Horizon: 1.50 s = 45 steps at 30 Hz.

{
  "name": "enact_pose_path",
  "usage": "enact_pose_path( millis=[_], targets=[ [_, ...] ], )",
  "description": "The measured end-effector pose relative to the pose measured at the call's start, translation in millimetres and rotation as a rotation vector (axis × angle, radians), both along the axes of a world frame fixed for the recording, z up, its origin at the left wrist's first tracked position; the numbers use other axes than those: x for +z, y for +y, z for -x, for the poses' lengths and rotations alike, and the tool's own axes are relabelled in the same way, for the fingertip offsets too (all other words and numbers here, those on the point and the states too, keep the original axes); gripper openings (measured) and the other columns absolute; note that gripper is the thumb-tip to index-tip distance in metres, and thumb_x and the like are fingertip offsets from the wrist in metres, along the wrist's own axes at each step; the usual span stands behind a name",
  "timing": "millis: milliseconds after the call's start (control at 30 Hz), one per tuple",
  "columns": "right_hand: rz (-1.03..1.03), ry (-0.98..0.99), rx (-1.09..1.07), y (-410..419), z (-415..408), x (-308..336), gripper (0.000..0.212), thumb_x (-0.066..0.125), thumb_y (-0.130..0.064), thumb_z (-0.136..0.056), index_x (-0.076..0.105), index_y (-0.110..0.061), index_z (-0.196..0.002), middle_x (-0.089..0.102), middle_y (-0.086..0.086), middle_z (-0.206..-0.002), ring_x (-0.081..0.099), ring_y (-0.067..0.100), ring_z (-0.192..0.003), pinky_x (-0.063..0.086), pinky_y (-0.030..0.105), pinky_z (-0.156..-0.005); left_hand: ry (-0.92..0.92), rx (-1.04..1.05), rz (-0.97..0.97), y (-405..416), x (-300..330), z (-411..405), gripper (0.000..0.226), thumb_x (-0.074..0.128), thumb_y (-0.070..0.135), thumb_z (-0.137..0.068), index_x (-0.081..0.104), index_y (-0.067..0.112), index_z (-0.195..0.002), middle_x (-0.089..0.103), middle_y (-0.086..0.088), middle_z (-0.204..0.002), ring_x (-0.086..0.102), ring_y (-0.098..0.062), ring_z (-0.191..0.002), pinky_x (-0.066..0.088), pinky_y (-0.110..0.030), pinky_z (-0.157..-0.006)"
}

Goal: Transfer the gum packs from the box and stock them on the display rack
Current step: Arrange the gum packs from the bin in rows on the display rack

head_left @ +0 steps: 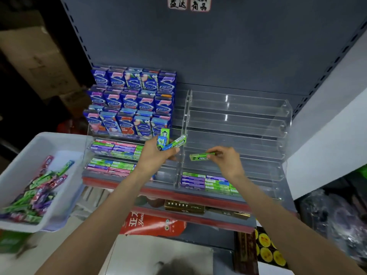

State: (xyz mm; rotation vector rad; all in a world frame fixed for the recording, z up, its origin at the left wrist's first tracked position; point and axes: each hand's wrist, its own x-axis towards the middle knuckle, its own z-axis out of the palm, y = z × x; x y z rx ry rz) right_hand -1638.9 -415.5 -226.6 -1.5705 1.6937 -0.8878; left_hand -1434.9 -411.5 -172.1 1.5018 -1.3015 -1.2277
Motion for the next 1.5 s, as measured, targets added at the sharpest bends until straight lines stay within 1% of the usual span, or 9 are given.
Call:
enact_pose_path(
  millis=[133,300,433,533,933,1133,1200,1333,1500],
  targets=[
    [-0.018,0.176,0.043,-6,-15,-15,0.015,0.062,-0.007,-0.088,0.071,-0.007,-0.100,0.069,0.008,-0.092,0.062,0.020,-0.080,0.044,0.022,-0.069,0.017,-0.015,-0.020,-7,-8,-17,0.016,0.070,0.002,-0.081,0.058,0.008,-0.091,0.064,-0.002,-0.076,0.060,0.001,-0.048,0.041,-0.008,-0.045],
    [-0.094,0.284,0.180,-14,-16,-24,0.019,0.058,-0.006,-0.091,0.069,-0.006,-0.106,0.069,0.008,-0.106,0.064,0.019,-0.096,0.047,0.024,-0.089,0.030,-0.052,-0.032,-15,-13,-24,0.015,0.069,0.002,-0.082,0.058,0.010,-0.089,0.064,-0.001,-0.075,0.061,0.001,-0.050,0.040,-0.008,-0.045],
    [-0.148,0.276,0.279,-19,-20,-22,0.023,0.057,-0.019,-0.093,0.068,-0.008,-0.110,0.067,0.006,-0.112,0.062,0.017,-0.103,0.041,0.014,-0.085,0.048,-0.092,-0.032,-20,-16,-26,0.016,0.070,0.002,-0.081,0.058,0.010,-0.087,0.065,-0.003,-0.078,0.063,-0.001,-0.052,0.045,-0.009,-0.051],
    [-0.174,0.323,0.374,-20,-23,-23,0.030,0.060,-0.027,-0.091,0.064,-0.013,-0.117,0.063,0.006,-0.115,0.057,0.019,-0.107,0.039,0.022,-0.087,0.048,-0.101,-0.034,-23,-17,-26,0.017,0.070,0.002,-0.081,0.058,0.013,-0.084,0.065,-0.002,-0.077,0.063,-0.003,-0.052,0.045,-0.011,-0.051],
    [-0.180,0.364,0.400,-21,-25,-22,0.034,0.063,-0.020,-0.089,0.061,-0.013,-0.122,0.061,0.005,-0.118,0.056,0.017,-0.109,0.034,0.014,-0.085,0.037,-0.120,-0.032,-25,-20,-25,0.018,0.070,0.000,-0.081,0.056,0.010,-0.084,0.064,-0.005,-0.075,0.062,-0.004,-0.050,0.048,-0.012,-0.052],
    [-0.198,0.328,0.385,-20,-20,-21,0.039,0.065,-0.025,-0.087,0.059,-0.013,-0.124,0.061,0.004,-0.122,0.057,0.014,-0.110,0.037,0.015,-0.088,0.015,-0.132,-0.051,-24,-21,-20,0.023,0.071,0.000,-0.080,0.058,-0.004,-0.099,0.064,-0.007,-0.075,0.062,-0.001,-0.051,0.043,-0.008,-0.048],
    [-0.163,0.249,0.344,-20,-19,-16,0.039,0.065,-0.026,-0.087,0.059,-0.014,-0.124,0.062,0.002,-0.120,0.057,0.014,-0.110,0.039,0.017,-0.090,-0.018,-0.146,-0.051,-24,-21,-19,0.027,0.073,0.003,-0.078,0.059,-0.005,-0.100,0.065,-0.007,-0.075,0.062,-0.003,-0.052,0.042,-0.008,-0.048],
    [-0.073,-0.264,0.237,-12,-20,11,0.031,0.062,-0.016,-0.088,0.060,-0.026,-0.118,0.065,-0.009,-0.103,0.061,0.005,-0.098,0.050,0.019,-0.088,-0.006,-0.222,-0.029,-21,-19,-12,0.020,0.074,0.001,-0.076,0.059,-0.001,-0.089,0.064,-0.006,-0.068,0.061,-0.004,-0.050,0.043,-0.011,-0.049],
    [0.013,-0.386,0.200,-12,-16,25,0.018,0.063,-0.002,-0.085,0.070,-0.015,-0.096,0.071,-0.005,-0.084,0.064,0.003,-0.078,0.051,0.016,-0.075,-0.023,-0.271,-0.031,-21,-13,2,0.017,0.073,0.012,-0.080,0.059,0.005,-0.088,0.064,-0.006,-0.068,0.061,-0.010,-0.052,0.049,-0.020,-0.054]
  ],
)
